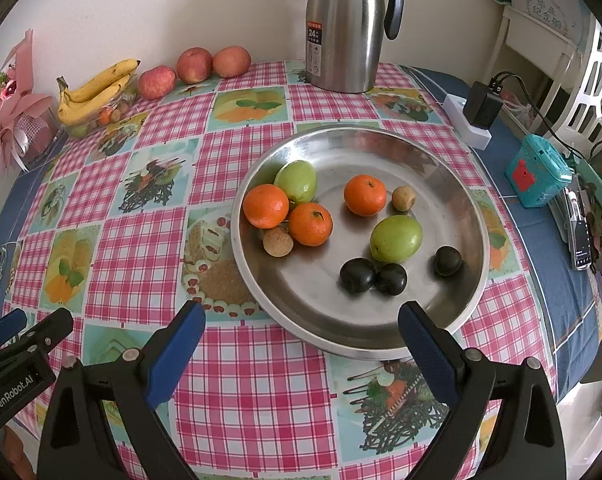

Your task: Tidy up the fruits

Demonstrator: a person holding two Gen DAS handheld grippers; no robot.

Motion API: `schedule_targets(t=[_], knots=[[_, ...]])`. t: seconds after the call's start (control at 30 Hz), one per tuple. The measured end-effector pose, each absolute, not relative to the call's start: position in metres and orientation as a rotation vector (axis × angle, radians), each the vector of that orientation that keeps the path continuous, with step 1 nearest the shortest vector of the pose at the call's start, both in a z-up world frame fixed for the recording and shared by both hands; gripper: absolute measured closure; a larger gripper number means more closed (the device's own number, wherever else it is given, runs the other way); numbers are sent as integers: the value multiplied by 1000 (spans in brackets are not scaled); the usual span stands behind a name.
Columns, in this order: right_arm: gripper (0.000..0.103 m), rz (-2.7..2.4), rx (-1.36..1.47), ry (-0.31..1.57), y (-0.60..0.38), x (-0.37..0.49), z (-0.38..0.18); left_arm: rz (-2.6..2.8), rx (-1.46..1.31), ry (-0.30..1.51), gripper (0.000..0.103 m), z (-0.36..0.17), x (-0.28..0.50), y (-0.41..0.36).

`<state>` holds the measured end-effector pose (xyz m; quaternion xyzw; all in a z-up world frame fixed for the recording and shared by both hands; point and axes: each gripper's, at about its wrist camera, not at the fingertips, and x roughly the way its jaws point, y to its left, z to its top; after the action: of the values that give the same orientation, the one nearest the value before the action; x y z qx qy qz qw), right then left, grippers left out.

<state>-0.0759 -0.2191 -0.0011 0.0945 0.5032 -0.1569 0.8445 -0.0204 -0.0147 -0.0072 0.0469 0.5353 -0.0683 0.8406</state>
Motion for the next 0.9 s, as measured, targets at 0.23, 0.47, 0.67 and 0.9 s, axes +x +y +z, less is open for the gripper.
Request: schedule_targets(t=[0.23, 0.47, 0.67, 0.9], knots=[[6, -331, 200, 1062, -219, -76, -1, -143, 90, 1135, 22, -8, -21, -13], [6, -332, 200, 1062, -219, -76, -1, -142, 87, 1137, 22, -8, -20, -13], [6, -332, 200, 1063, -219, -75, -1, -141, 85, 1139, 22, -8, -20, -13], [6, -332, 201, 1063, -219, -75, -1, -149, 79, 1143, 22, -9, -20, -13]])
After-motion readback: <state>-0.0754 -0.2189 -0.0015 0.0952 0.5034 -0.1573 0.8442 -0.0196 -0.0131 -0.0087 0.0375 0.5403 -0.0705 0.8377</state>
